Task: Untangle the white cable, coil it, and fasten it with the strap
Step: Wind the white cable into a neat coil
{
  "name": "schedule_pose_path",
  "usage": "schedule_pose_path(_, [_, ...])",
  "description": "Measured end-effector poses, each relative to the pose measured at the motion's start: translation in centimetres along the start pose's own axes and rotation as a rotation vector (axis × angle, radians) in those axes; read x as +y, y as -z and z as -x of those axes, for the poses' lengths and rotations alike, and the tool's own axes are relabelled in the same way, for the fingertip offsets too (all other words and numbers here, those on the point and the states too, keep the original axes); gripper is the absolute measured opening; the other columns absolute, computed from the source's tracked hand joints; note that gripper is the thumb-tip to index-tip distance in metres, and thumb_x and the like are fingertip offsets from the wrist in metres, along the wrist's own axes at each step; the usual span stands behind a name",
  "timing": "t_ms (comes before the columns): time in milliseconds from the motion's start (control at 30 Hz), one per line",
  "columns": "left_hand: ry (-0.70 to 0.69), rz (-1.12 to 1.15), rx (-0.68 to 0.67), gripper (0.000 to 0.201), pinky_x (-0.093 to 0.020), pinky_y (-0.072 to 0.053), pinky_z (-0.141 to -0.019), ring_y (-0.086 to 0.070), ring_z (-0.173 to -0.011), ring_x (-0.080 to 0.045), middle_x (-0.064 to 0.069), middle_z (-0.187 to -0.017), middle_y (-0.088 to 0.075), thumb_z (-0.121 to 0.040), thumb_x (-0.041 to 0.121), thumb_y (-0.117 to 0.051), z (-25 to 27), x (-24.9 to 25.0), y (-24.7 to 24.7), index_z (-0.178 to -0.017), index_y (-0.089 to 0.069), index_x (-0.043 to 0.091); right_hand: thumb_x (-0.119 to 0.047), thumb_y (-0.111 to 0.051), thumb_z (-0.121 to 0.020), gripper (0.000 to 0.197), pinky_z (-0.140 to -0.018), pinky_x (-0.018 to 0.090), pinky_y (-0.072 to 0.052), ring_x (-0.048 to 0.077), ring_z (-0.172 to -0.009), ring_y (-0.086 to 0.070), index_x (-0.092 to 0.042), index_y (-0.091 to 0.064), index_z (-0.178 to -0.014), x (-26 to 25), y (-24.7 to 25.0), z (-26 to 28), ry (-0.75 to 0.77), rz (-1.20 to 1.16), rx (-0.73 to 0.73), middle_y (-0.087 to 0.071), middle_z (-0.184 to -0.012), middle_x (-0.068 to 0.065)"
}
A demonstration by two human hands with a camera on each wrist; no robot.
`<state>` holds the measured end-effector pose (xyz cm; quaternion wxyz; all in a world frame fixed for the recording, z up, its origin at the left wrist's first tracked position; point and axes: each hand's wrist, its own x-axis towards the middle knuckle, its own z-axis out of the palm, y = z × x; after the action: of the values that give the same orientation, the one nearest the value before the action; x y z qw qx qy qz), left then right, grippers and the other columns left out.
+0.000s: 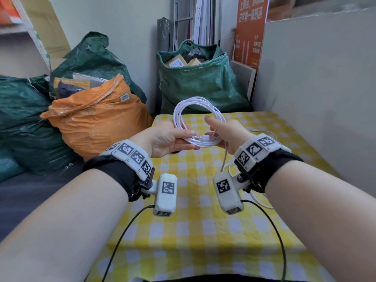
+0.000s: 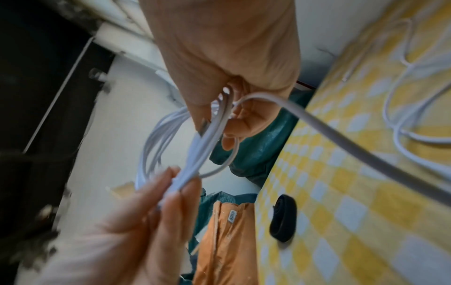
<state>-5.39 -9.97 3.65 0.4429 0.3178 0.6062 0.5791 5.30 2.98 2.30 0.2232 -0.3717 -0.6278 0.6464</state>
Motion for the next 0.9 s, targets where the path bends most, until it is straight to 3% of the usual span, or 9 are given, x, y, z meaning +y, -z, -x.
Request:
schedule_pose_path(167, [-0.063,0.113,0.084,0.003,-0.025,-0.059,-0.066,-0.072,-0.071,-0.026,-0.016,-0.079,-0.072,-0.091,0.000,-0.055,-0.6,-0.3,0.0,-0.090,-0.057,-0.002,-0.035,-0.059,-0.092,0.024,-0.056,0.019,-0.042,0.012,-0.067,-0.054,-0.012,-0.060,-0.086,-0.3,-0.3,0.1,-0.051,-0.133,-0.111,-0.061,-0.085,0.002])
schedule_pose_path(267, [-0.063,0.144,0.079,0.010,-0.026,-0.059,-0.070,-0.072,-0.074,-0.024,-0.018,-0.088,-0.072,-0.091,-0.001,-0.054,-0.8,-0.6,-0.6,-0.097,-0.058,-0.008,-0.029,-0.050,-0.097,0.023,-0.065,0.030,-0.051,0.018,-0.066,-0.059,-0.011,-0.054,-0.085,-0.6,-0.9,0.3,-0.064,-0.257,-0.074,-0.061,-0.076,0.005])
schedule_pose_path(367, [-0.058,0.093,0.044,0.016,-0.029,-0.059,-0.072,-0.070,-0.084,-0.025,-0.020,-0.106,-0.068,-0.090,0.001,-0.057,-0.8,-0.9,-1.1,-0.103,-0.060,-0.007,-0.023,-0.044,-0.100,0.027,-0.049,0.025,-0.051,0.012,-0.043,-0.056,-0.010,-0.048,-0.077,-0.8,-1.3,0.5,-0.040,-0.401,0.021,-0.047,-0.061,0.002])
schedule_pose_path(433, [-0.035,-0.006,0.023,0.001,-0.031,-0.059,-0.069,-0.068,-0.083,-0.022,-0.014,-0.098,-0.070,-0.088,0.005,-0.062,-0.6,-0.6,-1.2,-0.087,-0.063,0.006,-0.021,-0.043,-0.100,0.023,-0.046,0.025,-0.047,0.012,-0.043,-0.053,-0.009,-0.048,-0.082,-0.9,-1.3,0.8,-0.037,-0.401,0.073,-0.042,-0.062,0.001])
schedule_pose_path(500, [0.007,-0.111,0.014,0.008,-0.032,-0.058,-0.067,-0.064,-0.080,-0.018,-0.009,-0.092,-0.069,-0.084,0.009,-0.068,-0.5,-0.3,-0.9,-0.080,-0.062,0.013,-0.019,-0.042,-0.100,0.018,-0.051,0.028,-0.047,0.016,-0.048,-0.049,-0.007,-0.048,-0.087,-0.9,-1.2,1.0,-0.020,-0.368,0.098,-0.041,-0.064,0.004])
schedule_pose_path(667, [-0.048,0.043,0.094,0.017,-0.035,-0.052,-0.078,-0.060,-0.067,-0.019,-0.006,-0.066,-0.057,-0.089,-0.001,-0.056,-0.5,0.9,-0.4,-0.074,-0.054,0.008,-0.018,-0.039,-0.097,0.027,-0.053,0.030,-0.044,0.016,-0.037,-0.049,-0.012,-0.044,-0.072,-0.9,-0.8,0.7,0.131,-0.078,0.157,-0.040,-0.062,0.005])
schedule_pose_path(767, [-0.073,0.255,0.150,0.025,-0.026,-0.050,-0.061,-0.041,-0.043,-0.011,0.002,-0.047,-0.041,-0.098,0.010,-0.046,-0.8,1.1,-1.1,-0.073,-0.050,0.009,-0.017,-0.043,-0.095,0.026,-0.053,0.029,-0.041,0.017,-0.035,-0.047,-0.011,-0.045,-0.070,-1.2,-0.7,0.7,0.131,-0.041,0.136,-0.041,-0.057,0.006])
schedule_pose_path(833, [-0.046,0.303,0.170,0.027,-0.018,-0.036,-0.042,-0.027,-0.035,-0.007,0.007,-0.042,-0.028,-0.100,0.020,-0.044,-0.8,1.1,-1.6,-0.075,-0.046,0.012,-0.018,-0.047,-0.096,0.027,-0.049,0.028,-0.039,0.017,-0.035,-0.042,-0.008,-0.048,-0.071,-1.4,-0.7,0.9,0.054,-0.150,0.091,-0.041,-0.050,0.006])
schedule_pose_path(900, [0.005,0.236,0.151,0.036,-0.016,-0.028,-0.038,-0.022,-0.033,-0.007,0.007,-0.041,-0.024,-0.101,0.028,-0.041,-0.7,1.2,-1.9,-0.068,-0.041,0.015,-0.021,-0.048,-0.098,0.030,-0.044,0.024,-0.036,0.014,-0.033,-0.037,-0.008,-0.049,-0.070,-1.5,-0.5,1.0,-0.044,-0.263,0.024,-0.039,-0.037,0.002])
